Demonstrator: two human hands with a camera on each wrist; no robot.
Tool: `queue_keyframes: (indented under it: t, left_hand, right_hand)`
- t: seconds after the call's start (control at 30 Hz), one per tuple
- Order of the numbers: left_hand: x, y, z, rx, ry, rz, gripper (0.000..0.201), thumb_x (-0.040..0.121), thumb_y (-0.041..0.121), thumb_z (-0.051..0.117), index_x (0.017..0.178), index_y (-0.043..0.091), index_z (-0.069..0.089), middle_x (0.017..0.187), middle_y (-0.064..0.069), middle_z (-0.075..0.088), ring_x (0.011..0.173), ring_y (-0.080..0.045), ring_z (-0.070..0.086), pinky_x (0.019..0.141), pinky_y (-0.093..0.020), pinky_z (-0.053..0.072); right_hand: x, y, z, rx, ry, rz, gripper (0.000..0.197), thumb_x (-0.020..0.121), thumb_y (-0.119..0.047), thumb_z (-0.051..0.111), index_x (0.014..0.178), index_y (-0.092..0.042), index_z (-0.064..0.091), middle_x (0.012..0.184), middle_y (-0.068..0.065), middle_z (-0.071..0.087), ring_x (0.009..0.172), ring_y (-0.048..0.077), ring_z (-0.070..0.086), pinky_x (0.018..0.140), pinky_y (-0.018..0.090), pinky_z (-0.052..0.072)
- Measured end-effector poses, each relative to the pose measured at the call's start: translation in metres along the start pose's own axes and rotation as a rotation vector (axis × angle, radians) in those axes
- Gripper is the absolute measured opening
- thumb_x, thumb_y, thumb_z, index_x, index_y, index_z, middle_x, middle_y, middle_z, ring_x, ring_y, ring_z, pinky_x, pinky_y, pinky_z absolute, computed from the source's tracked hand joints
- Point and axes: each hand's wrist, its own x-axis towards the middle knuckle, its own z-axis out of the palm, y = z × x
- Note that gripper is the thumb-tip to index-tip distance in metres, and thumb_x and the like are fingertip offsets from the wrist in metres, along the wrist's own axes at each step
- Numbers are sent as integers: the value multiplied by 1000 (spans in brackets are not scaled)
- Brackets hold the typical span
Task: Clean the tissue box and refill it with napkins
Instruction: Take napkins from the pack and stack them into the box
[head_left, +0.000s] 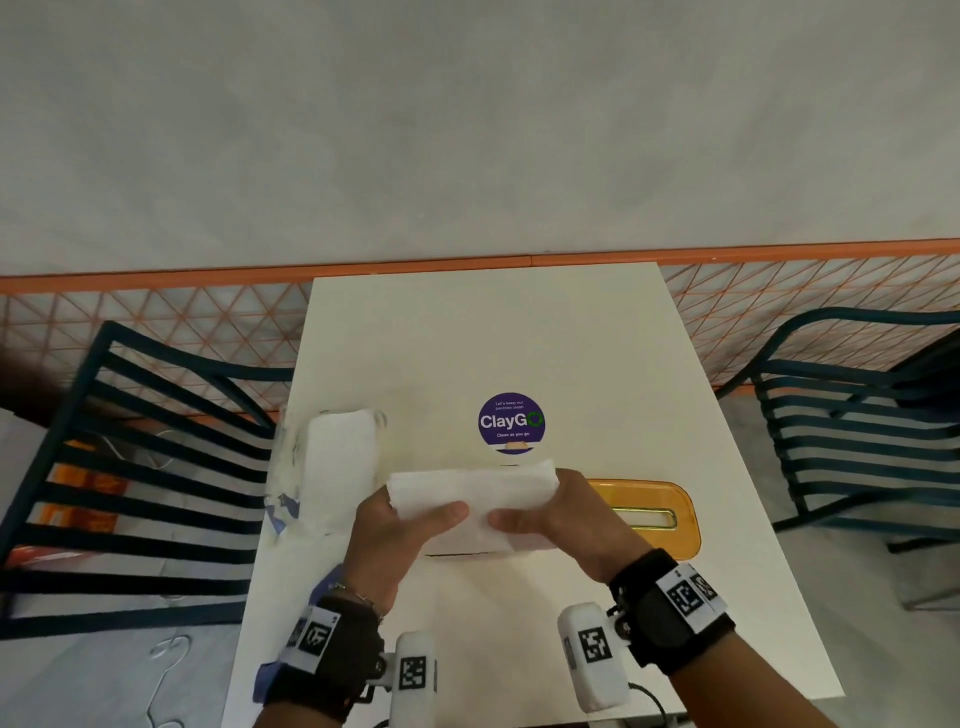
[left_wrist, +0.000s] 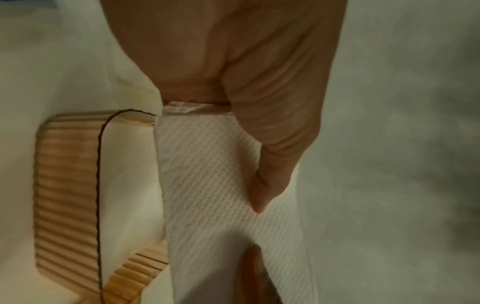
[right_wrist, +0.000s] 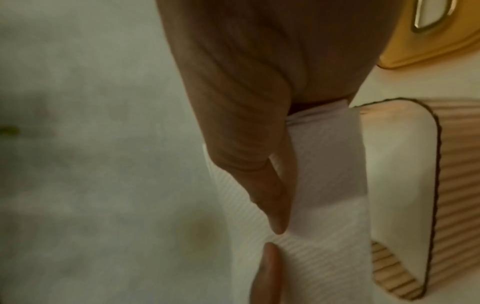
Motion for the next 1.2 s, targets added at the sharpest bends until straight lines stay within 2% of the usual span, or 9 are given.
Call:
queue_keyframes:
  t: [0.13,0.23,0.43,0.7,0.8,0.9,0.97,1.1,1.2]
  left_hand:
    - [10,-1,8,169,18,54,32,64,9,94,88,24,80,86,5,79,80,-10,72,65,-23,54]
    - [21,-10,11,308,56,61,27,64,7,91,79,27,80,81,9,77,76,-10,69,59,-16,50]
    - [26,-29,6,491,61,73,43,62,0,82,90,31,73,97,17,75,95,-4,69,68,-13,51]
    - [36,-26,24,578,44,128,35,69,-4,73,83,29,75,82,12,75,72,-2,68,58,-11,49]
    - [41,-17,16,566,44,118,32,70,2,77,88,28,75,84,13,75,73,-3,67,53,-10,47]
    - [47,-12,4,524,47,71,38,70,13,86,100,32,73,91,12,76,83,-6,70,67,-18,55]
    - [51,-16,1,537,42,34,47,70,18,88,111,32,69,94,8,77,86,-9,72,78,-29,60]
    - [55,-22,8,655,106,39,57,75,18,85,125,30,60,87,4,65,78,-11,62,67,-11,46]
    - [55,-25,16,766,133,31,66,80,15,80,138,24,48,86,0,59,86,-19,62,76,-21,51]
  right_hand:
    - [22,15,-3,-185,114,-64,34,68,-8,90,98,-20,80,98,0,80,95,23,75,89,44,60]
    - [36,33,-5,-306,177,-65,32,68,-8,90,93,-25,81,94,-9,80,88,12,74,87,37,61]
    - [43,63,-10,-455,227,-62,35,70,-7,88,93,-32,79,93,-19,77,88,2,70,80,17,54]
    - [52,61,-1,-515,244,-103,27,88,-3,70,101,-25,76,101,-11,75,96,5,66,83,18,50]
    - [48,54,-10,-468,246,-58,25,91,-5,65,107,-23,72,103,-5,73,95,13,66,77,24,53]
    - [44,48,-21,-403,247,-10,28,92,-6,63,113,-23,68,103,-4,71,92,14,66,70,24,53]
    - [47,50,-26,-478,271,9,30,92,-5,62,116,-23,67,104,0,72,93,18,67,74,29,57]
    - [59,54,-20,-714,273,30,31,93,-6,60,122,-15,64,115,6,71,101,24,67,80,28,55]
    - [68,53,-11,-837,274,51,34,95,-10,63,128,-13,60,117,11,69,99,27,68,80,28,55]
